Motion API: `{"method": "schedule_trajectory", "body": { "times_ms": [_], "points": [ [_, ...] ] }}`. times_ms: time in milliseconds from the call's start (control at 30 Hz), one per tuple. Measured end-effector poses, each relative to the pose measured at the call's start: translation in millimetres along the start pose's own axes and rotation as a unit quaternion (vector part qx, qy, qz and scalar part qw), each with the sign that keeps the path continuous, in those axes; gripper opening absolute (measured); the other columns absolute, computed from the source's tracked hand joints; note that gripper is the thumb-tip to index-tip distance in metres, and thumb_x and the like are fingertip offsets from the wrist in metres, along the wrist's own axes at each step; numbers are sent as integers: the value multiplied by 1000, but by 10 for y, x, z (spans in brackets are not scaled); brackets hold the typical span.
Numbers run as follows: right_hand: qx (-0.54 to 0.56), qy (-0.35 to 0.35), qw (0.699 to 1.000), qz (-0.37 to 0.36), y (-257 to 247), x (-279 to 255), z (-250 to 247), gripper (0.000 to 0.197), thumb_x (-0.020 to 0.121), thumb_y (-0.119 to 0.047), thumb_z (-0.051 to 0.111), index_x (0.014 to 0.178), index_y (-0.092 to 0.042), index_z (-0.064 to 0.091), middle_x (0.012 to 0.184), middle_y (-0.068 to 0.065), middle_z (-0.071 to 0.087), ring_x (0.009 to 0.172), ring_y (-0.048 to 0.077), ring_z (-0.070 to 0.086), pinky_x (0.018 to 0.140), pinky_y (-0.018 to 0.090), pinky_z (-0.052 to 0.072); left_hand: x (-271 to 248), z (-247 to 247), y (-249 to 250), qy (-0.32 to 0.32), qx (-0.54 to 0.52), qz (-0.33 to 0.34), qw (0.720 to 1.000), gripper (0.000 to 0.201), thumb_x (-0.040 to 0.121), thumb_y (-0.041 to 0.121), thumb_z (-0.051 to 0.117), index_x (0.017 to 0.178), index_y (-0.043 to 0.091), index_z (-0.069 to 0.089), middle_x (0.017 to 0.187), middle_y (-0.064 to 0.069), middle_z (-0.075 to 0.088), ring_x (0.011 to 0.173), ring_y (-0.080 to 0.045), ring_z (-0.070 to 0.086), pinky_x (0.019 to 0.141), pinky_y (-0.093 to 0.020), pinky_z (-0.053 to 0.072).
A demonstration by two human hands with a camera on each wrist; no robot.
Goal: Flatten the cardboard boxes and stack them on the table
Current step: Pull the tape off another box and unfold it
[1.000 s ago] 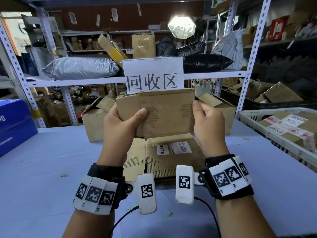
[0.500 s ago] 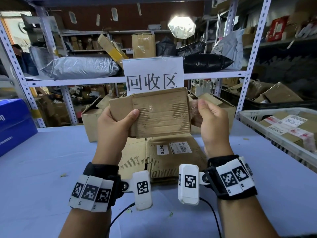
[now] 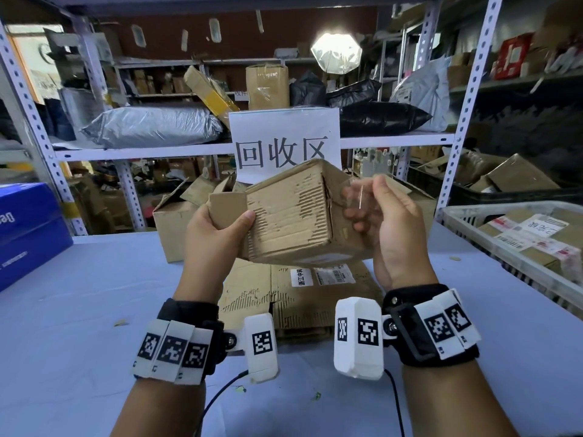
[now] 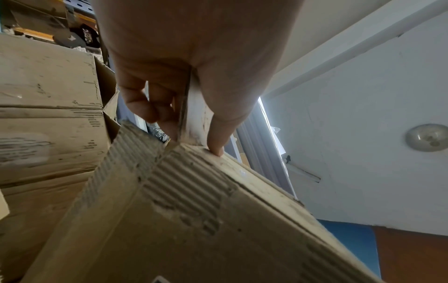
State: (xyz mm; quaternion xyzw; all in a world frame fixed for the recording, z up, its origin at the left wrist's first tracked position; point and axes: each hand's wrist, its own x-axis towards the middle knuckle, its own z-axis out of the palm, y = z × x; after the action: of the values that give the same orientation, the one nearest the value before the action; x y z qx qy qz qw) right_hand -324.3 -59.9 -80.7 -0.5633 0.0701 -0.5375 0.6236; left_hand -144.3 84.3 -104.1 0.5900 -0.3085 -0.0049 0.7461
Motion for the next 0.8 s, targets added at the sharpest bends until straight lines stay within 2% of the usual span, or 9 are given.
{"method": "schedule_trajectory", "body": {
  "times_ms": [200, 267, 300, 400, 500, 567, 667, 733, 800],
  "points": [
    [-33, -24, 999, 8, 55, -24, 36, 23, 100, -35, 54, 98, -29, 77, 105, -1, 75, 80, 14, 60, 68, 26, 43, 44, 35, -16, 14, 88, -14, 996, 44, 85, 26, 82, 120, 23, 54, 110, 5, 65, 99, -10, 65, 66, -16, 55],
    [-47, -22, 999, 2, 73, -30, 49, 20, 99, -36, 59, 95, -29, 77, 100, -2, 74, 82, 14, 60, 69, 24, 47, 61, 33, -1, 32, 198, 6, 980, 57, 84, 33, 81, 129, 23, 48, 120, 1, 60, 116, -22, 56, 90, -34, 56],
    [-45, -22, 999, 0, 81, -29, 57, 17, 96, -36, 62, 93, -27, 76, 92, -3, 72, 79, 11, 59, 67, 22, 48, 66, 28, 16, 42, 279, 23, 959, 64, 84, 37, 80, 136, 21, 47, 128, -3, 56, 124, -28, 48, 102, -43, 47],
    [-12, -31, 999, 1, 100, -26, 92, 21, 86, -36, 68, 92, -17, 71, 76, -1, 66, 75, 13, 61, 68, 24, 52, 32, 37, 133, 54, 404, 80, 910, 83, 82, 35, 80, 152, 26, 36, 148, -8, 44, 140, -33, 32, 115, -49, 27],
    [20, -39, 999, 9, 147, -34, 139, 19, 83, -31, 71, 90, -14, 69, 81, 6, 68, 80, 21, 64, 78, 32, 57, -22, 71, 248, -43, 348, 171, 921, 66, 87, 28, 77, 147, 26, 50, 146, 0, 51, 140, -22, 39, 119, -44, 29],
    [33, -36, 999, 16, 178, -43, 166, 15, 83, -29, 71, 87, -15, 69, 83, 5, 70, 83, 22, 66, 82, 35, 57, -99, 76, 328, -153, 247, 158, 944, 67, 87, 45, 76, 147, 28, 52, 146, 9, 51, 137, -8, 43, 118, -39, 34],
    [68, -40, 997, 25, 207, -48, 181, 12, 82, -27, 71, 85, -16, 70, 83, -1, 73, 84, 17, 70, 80, 30, 58, -178, 75, 381, -272, 227, 121, 927, 111, 65, 81, 71, 159, 45, 23, 167, 18, 19, 153, -3, 16, 123, -37, 19],
    [87, -47, 995, 28, 218, -50, 182, 10, 82, -25, 72, 83, -15, 71, 83, 0, 72, 83, 15, 71, 78, 27, 58, -192, 79, 369, -301, 271, 134, 904, 128, 55, 81, 75, 158, 51, 5, 168, 23, -2, 155, -3, -2, 126, -43, 11],
    [94, -51, 994, 29, 222, -55, 186, 10, 81, -24, 72, 82, -14, 71, 83, 2, 71, 83, 14, 71, 76, 25, 58, -186, 95, 352, -302, 309, 148, 889, 133, 54, 69, 83, 153, 55, -5, 167, 23, -9, 155, -8, -6, 127, -50, 10]
  ]
}}
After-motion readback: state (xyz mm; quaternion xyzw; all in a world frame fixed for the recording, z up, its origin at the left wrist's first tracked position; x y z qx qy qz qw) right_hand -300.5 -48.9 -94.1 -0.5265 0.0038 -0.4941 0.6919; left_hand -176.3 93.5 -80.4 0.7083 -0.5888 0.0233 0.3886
